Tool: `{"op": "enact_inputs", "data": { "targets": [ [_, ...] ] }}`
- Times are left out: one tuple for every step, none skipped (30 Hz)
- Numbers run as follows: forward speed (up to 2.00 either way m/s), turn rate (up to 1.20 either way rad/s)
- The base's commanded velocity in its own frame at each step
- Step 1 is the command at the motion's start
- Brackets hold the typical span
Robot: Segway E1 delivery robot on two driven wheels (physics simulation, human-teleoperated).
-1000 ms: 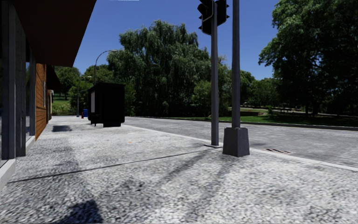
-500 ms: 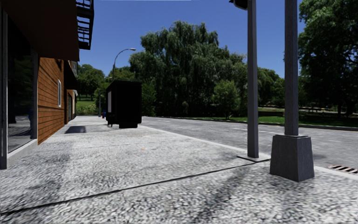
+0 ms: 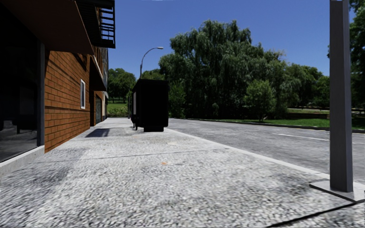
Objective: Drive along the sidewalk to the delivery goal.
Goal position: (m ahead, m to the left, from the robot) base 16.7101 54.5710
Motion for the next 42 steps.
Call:
{"op": "enact_inputs", "data": {
  "targets": [
    [2.0, 0.62],
    [2.0, 0.62],
    [2.0, 0.62],
    [2.0, 0.62],
    [2.0, 0.62],
    [2.0, 0.62],
    [2.0, 0.62],
    [2.0, 0.62],
    [2.0, 0.62],
    [2.0, 0.62],
    [2.0, 0.62],
    [2.0, 0.62],
    [2.0, 0.62],
    [2.0, 0.62],
    [2.0, 0.62],
    [2.0, 0.62],
    [2.0, 0.61],
    [2.0, 0.57],
    [2.0, 0.54],
    [2.0, 0.4],
    [2.0, 0.0],
    [2.0, 0.0],
    [2.0, 0.0],
    [2.0, 0.0],
    [2.0, 0.0],
    [2.0, 0.0],
    [2.0, 0.0],
    [2.0, 0.0],
    [2.0, 0.0],
    [2.0, 0.0],
    [2.0, 0.0],
    [2.0, 0.0],
    [2.0, 0.0],
    [2.0, 0.0],
    [2.0, 0.0],
    [2.0, 0.0],
    [2.0, 0.0],
    [2.0, 0.0],
    [2.0, 0.0],
    [2.0, 0.0],
    [2.0, 0.0],
    [2.0, 0.0]
  ]
}}
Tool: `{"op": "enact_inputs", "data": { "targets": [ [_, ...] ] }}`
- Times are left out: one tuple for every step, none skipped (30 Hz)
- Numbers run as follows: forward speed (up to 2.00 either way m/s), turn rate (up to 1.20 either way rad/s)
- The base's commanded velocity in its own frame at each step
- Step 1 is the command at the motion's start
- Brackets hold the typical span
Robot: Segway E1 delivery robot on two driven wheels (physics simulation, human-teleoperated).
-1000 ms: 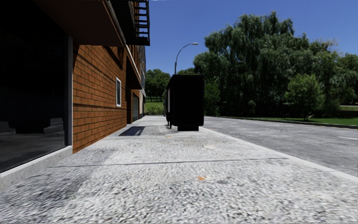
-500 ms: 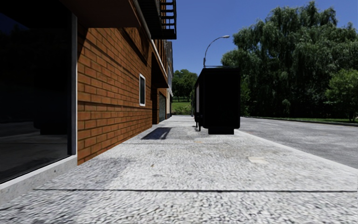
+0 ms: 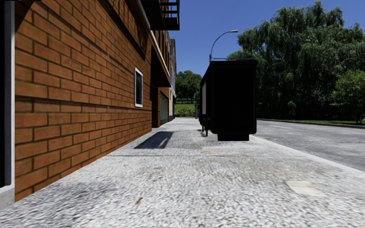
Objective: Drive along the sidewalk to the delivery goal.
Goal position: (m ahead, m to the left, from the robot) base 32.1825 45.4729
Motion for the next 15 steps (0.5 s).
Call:
{"op": "enact_inputs", "data": {
  "targets": [
    [2.0, 0.0],
    [2.0, 0.0],
    [2.0, 0.0],
    [2.0, 0.0],
    [2.0, 0.0],
    [2.0, 0.0],
    [2.0, 0.0],
    [2.0, 0.0],
    [2.0, 0.0],
    [2.0, 0.0],
    [2.0, 0.0],
    [2.0, 0.0],
    [2.0, 0.0],
    [2.0, 0.0],
    [2.0, 0.0]
  ]
}}
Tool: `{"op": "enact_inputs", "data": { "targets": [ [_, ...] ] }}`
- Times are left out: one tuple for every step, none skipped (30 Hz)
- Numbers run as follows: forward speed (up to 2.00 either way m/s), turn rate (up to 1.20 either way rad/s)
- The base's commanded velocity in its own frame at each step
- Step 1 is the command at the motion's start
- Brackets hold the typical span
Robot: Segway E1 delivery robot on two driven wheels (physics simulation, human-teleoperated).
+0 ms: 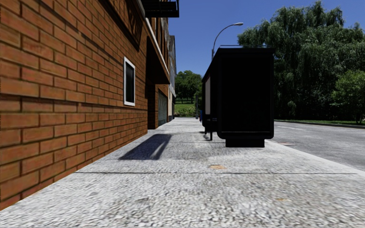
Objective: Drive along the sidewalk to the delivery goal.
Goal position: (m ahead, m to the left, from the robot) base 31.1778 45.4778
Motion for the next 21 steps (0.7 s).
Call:
{"op": "enact_inputs", "data": {
  "targets": [
    [2.0, 0.0],
    [2.0, 0.0],
    [2.0, 0.0],
    [2.0, 0.0],
    [2.0, 0.0],
    [2.0, 0.0],
    [2.0, 0.0],
    [2.0, 0.0],
    [2.0, 0.0],
    [2.0, 0.0],
    [2.0, 0.0],
    [2.0, 0.0],
    [2.0, 0.0],
    [2.0, 0.0],
    [2.0, 0.0],
    [2.0, 0.0],
    [2.0, 0.0],
    [2.0, 0.0],
    [2.0, 0.0],
    [2.0, 0.0],
    [2.0, 0.0]
  ]
}}
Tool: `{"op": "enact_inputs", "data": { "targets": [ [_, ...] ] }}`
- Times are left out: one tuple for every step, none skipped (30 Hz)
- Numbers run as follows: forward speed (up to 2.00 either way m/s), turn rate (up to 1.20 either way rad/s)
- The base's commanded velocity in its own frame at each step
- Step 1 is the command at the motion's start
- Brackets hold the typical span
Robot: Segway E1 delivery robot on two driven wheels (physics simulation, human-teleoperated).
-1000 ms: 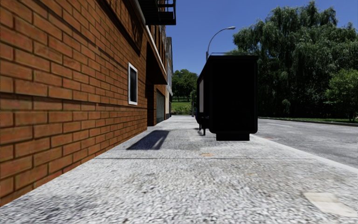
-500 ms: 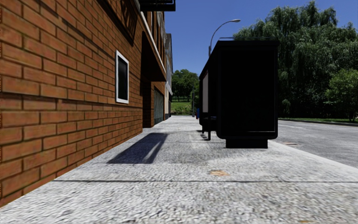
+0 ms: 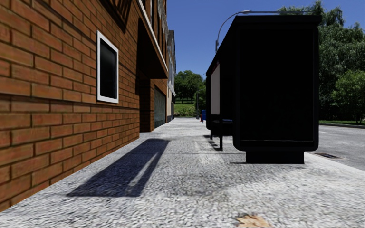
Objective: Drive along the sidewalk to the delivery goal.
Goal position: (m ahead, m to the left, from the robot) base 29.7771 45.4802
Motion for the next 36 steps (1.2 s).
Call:
{"op": "enact_inputs", "data": {
  "targets": [
    [2.0, 0.0],
    [2.0, 0.0],
    [2.0, 0.0],
    [2.0, 0.0],
    [2.0, 0.0],
    [2.0, 0.0],
    [2.0, 0.0],
    [2.0, 0.0],
    [2.0, 0.0],
    [2.0, 0.0],
    [2.0, 0.0],
    [2.0, 0.0],
    [2.0, 0.0],
    [2.0, 0.0],
    [2.0, 0.0],
    [2.0, 0.0],
    [2.0, 0.0],
    [2.0, 0.0],
    [2.0, 0.0],
    [2.0, 0.0],
    [2.0, 0.0],
    [2.0, 0.0],
    [2.0, 0.0],
    [2.0, 0.0],
    [2.0, 0.0],
    [2.0, 0.0],
    [2.0, 0.0],
    [2.0, 0.0],
    [2.0, 0.0],
    [2.0, 0.0],
    [2.0, 0.0],
    [2.0, 0.0],
    [2.0, 0.0],
    [2.0, 0.0],
    [2.0, 0.0],
    [2.0, 0.0]
  ]
}}
